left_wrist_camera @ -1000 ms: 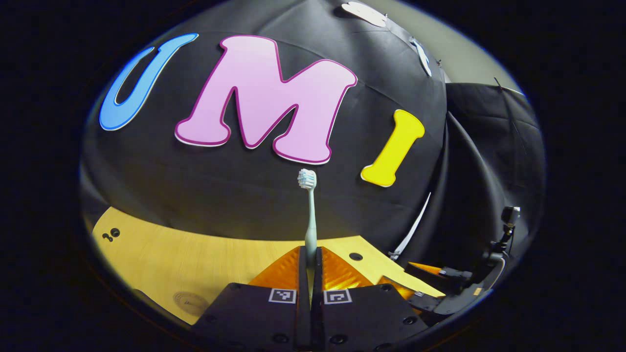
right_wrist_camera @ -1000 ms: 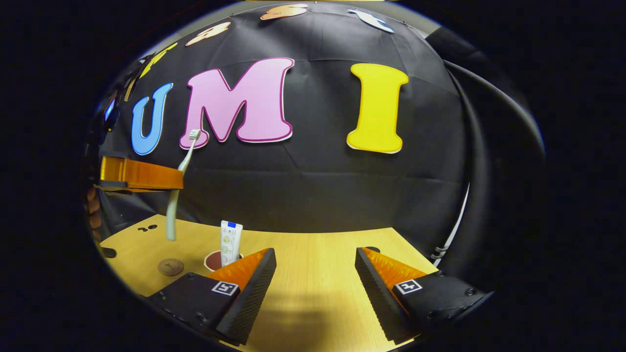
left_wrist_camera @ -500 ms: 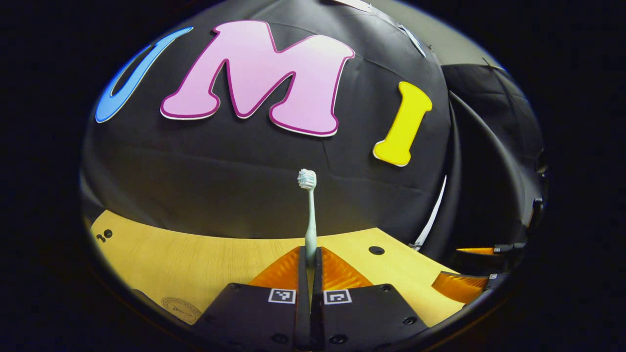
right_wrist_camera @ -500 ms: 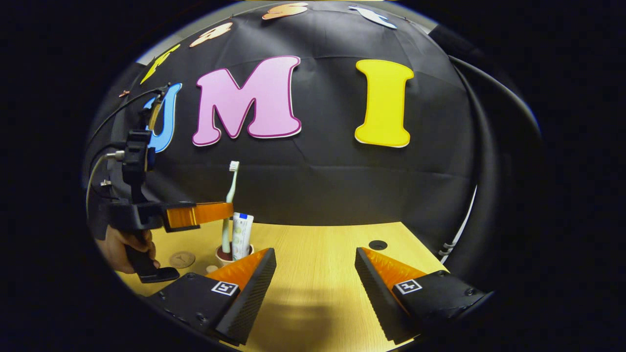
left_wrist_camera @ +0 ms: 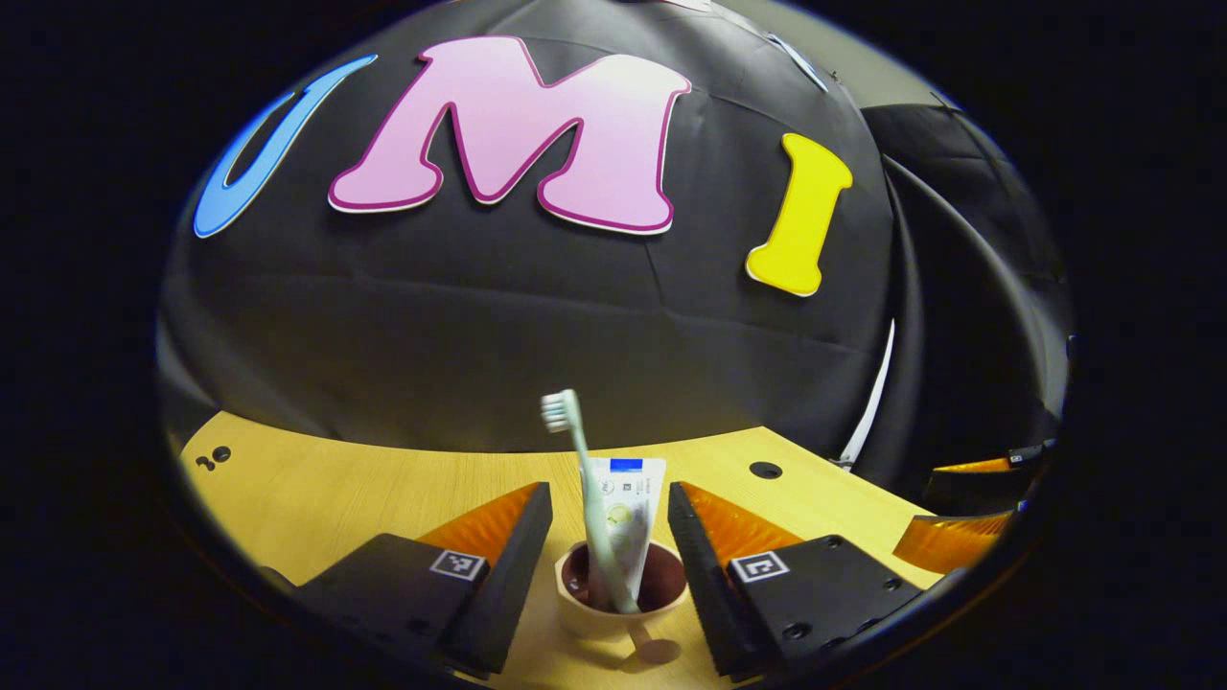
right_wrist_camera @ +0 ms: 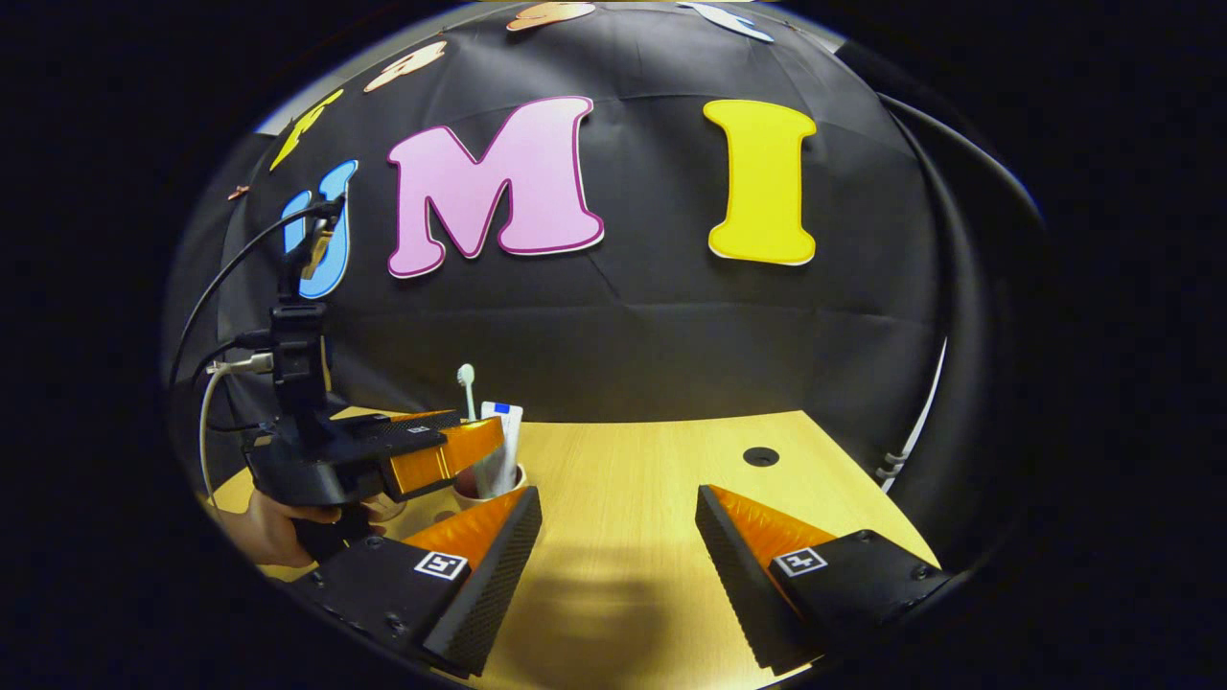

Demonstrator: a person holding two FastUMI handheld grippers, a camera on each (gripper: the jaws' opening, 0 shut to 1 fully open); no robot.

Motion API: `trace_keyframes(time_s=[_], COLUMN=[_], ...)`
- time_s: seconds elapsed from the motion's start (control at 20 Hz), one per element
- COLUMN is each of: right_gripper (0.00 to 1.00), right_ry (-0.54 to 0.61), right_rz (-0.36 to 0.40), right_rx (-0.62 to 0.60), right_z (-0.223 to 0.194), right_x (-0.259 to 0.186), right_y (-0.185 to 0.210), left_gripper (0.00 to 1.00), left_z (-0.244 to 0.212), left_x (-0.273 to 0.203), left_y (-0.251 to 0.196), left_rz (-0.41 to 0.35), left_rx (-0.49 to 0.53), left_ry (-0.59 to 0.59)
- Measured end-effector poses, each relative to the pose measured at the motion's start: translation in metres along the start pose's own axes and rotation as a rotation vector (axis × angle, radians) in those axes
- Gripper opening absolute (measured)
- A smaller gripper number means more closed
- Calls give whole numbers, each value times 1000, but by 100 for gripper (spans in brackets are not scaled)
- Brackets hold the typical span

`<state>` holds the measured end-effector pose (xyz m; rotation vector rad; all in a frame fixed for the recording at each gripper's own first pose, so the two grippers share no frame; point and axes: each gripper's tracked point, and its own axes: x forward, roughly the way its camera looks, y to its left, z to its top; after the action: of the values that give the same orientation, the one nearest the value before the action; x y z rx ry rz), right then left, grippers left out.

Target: Put the toothbrush and toothpaste on the desktop into the cup, then pick up the cup and place it on the coaster on the desktop.

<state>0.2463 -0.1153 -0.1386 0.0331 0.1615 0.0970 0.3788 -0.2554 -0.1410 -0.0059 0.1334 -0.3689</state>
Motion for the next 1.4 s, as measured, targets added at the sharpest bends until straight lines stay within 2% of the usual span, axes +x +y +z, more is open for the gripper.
trace_keyframes(time_s=[0.1,0.15,0.4,0.6,0.85,1.05,1.1,1.15,1.2,1.4], right_gripper=[99,99,99,99,99,98,97,89,97,97], right_ry=[8,2,17,35,246,524,574,608,647,778], right_rz=[13,22,56,72,62,86,92,90,84,52], right_rx=[-18,-25,-29,1,21,108,121,116,108,172], right_z=[4,11,31,47,29,-14,-22,-31,-39,-70], right_x=[2,1,4,8,29,46,49,51,53,66], right_y=[9,14,45,67,92,121,127,129,131,142], left_gripper=[86,100,100,97,97,97,97,97,97,97], left_z=[9,16,27,20,20,7,2,-3,-6,-19], left_x=[-22,-36,-123,-183,-262,-314,-328,-338,-347,-379], left_y=[11,14,52,74,76,79,81,84,87,105], left_rz=[25,32,118,183,225,265,278,293,308,378], left_rx=[16,17,-30,-63,-160,-212,-238,-261,-279,-310], left_ry=[-19,-25,-40,2,5,33,38,41,45,58])
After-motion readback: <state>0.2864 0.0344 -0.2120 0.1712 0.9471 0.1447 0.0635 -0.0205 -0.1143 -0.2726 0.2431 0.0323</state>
